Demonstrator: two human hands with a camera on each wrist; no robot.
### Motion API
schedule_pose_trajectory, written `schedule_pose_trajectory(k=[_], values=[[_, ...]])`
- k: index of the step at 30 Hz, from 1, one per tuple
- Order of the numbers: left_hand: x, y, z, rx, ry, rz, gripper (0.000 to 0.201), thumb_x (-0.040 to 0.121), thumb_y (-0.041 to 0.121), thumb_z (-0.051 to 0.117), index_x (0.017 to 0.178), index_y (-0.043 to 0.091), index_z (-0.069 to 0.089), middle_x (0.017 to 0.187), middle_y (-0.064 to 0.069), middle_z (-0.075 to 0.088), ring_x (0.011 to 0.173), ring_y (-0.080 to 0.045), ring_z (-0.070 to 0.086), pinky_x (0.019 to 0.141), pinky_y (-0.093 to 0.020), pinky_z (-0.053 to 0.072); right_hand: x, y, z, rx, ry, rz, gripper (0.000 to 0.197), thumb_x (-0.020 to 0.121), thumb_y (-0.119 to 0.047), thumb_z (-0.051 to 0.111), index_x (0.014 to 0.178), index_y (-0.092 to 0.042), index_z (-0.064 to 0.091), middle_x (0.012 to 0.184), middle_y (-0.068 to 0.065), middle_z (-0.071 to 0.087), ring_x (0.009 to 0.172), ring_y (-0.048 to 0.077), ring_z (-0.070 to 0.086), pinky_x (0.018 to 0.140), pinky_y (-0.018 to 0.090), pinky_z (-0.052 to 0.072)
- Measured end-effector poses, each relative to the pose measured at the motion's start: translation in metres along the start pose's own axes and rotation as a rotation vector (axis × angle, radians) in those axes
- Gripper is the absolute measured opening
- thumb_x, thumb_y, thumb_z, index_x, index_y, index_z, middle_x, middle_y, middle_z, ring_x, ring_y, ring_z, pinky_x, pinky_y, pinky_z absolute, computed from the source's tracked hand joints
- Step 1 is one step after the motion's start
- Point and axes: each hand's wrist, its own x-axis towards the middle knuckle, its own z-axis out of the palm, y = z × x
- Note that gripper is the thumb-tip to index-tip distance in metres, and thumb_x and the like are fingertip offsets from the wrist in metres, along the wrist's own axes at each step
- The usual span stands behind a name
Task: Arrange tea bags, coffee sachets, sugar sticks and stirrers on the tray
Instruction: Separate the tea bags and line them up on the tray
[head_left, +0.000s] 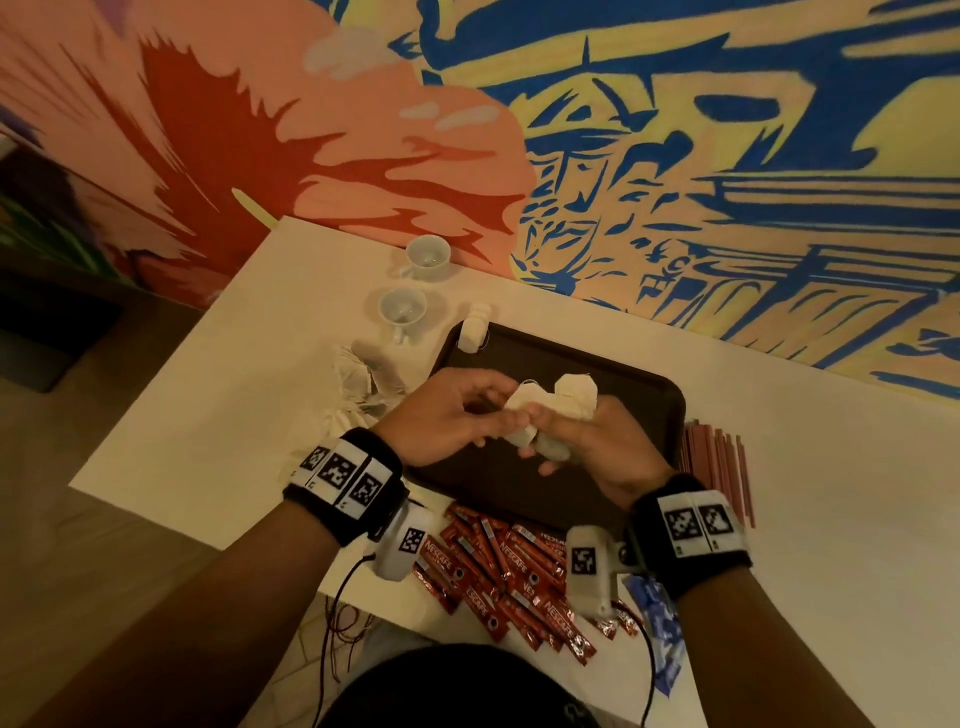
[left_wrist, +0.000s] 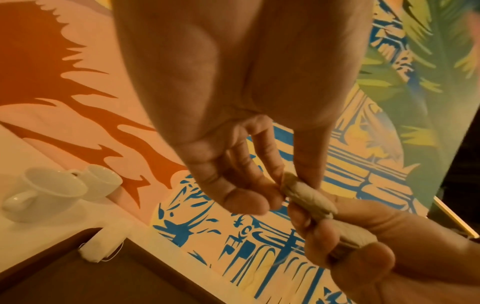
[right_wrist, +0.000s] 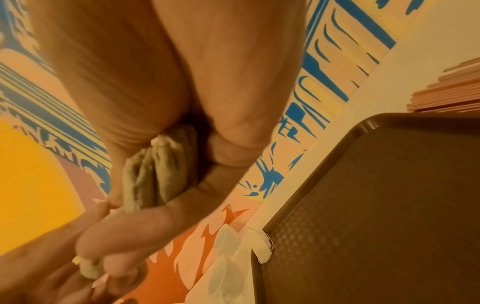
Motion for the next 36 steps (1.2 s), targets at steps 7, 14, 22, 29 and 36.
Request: schedule_pose_trajectory(k=[7,14,22,29,36], values=[[-0.022,0.021,0.014,-0.077,0.212,0.124,0.014,0.093,0.014,0.069,0.105,0.009,0.073,0.08,-0.026,0.058,0.063,-0.021,0.049,0.057,-0.03,0.044,-0.024,0.008,-0.013,0.134,-0.011,-0.012,0.027,0.105,-0.024,0.049,0.119,-0.01,0.067,0.107,0.011,0.075,0.083,0.017,0.068,0.063,0.028,0.057],[-0.047,0.037,0.032,-0.171,0.031,0.145,0.026,0.094,0.014,0.049,0.099,0.001,0.071,0.099,-0.007,0.071,0.094,-0.02,0.066,0.081,-0.026,0.053,-0.041,0.006,-0.016,0.193,-0.141,0.12,0.047,0.101,-0.043,0.054,0.121,-0.002,0.064,0.083,0.009,0.065,0.068,0.017,0.057,0.059,0.03,0.048],[-0.064,0.033,0.038,-0.014,0.047,0.088,0.023,0.09,0.005,0.071,0.112,0.007,0.065,0.099,-0.011,0.073,0.084,-0.033,0.068,0.079,-0.035,0.057,-0.051,0.015,-0.013,0.192,-0.194,-0.04,0.026,0.085,-0.018,0.074,0.107,-0.005,0.073,0.082,0.009,0.062,0.065,0.014,0.055,0.054,0.025,0.047],[-0.067,0.026,0.026,-0.049,0.231,-0.008,0.025,0.089,0.008,0.072,0.113,0.004,0.066,0.079,-0.01,0.072,0.072,-0.016,0.069,0.07,-0.026,0.057,-0.05,0.02,-0.012,0.066,-0.191,-0.042,0.02,0.094,-0.009,0.067,0.114,-0.012,0.067,0.087,0.004,0.072,0.067,0.014,0.058,0.054,0.026,0.048],[-0.051,0.022,0.008,0.172,0.279,0.027,0.009,0.089,0.022,0.075,0.098,0.019,0.075,0.077,-0.002,0.067,0.068,-0.014,0.062,0.064,-0.025,0.052,-0.03,0.018,-0.005,-0.237,-0.115,-0.129,0.024,0.093,-0.03,0.072,0.111,-0.015,0.073,0.078,0.003,0.067,0.065,0.018,0.056,0.055,0.028,0.046]])
